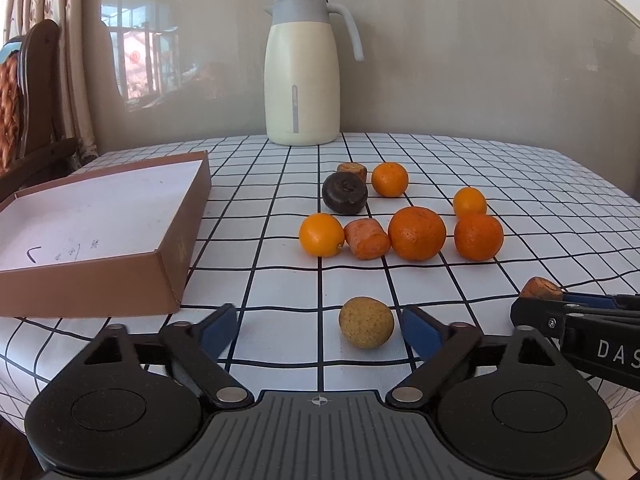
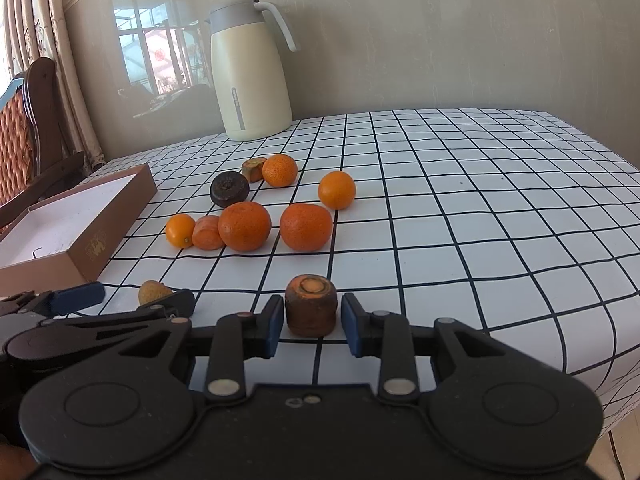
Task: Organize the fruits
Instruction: 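Grasp the small brown kiwi with the left tool while the right tool holds the brown piece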
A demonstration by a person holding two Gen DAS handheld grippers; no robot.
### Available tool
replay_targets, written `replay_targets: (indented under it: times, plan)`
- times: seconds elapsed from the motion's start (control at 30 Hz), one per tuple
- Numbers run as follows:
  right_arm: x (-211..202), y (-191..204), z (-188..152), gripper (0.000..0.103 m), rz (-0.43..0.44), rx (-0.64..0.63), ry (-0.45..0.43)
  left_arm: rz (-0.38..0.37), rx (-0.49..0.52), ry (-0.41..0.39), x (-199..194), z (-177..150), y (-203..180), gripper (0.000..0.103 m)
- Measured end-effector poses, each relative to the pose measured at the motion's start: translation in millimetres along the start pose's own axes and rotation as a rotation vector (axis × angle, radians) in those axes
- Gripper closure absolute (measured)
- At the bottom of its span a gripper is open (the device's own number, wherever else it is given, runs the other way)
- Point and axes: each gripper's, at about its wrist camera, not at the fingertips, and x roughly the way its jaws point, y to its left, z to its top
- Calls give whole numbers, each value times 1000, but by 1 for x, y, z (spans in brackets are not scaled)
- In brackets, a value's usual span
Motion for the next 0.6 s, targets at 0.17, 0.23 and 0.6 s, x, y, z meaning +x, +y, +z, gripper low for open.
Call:
replay_targets:
  times: [0.17,0.23,0.6]
  plan:
    - [0,0,0,79,0,1,0,-7,3,-5,-1,0,-1,23]
    - [0,0,0,79,1,4,0,-10,4,-21,-4,-1,-2,41]
    - [1,0,0,80,-2,5,-3,-48,-4,-36,-9,-5,-4,75]
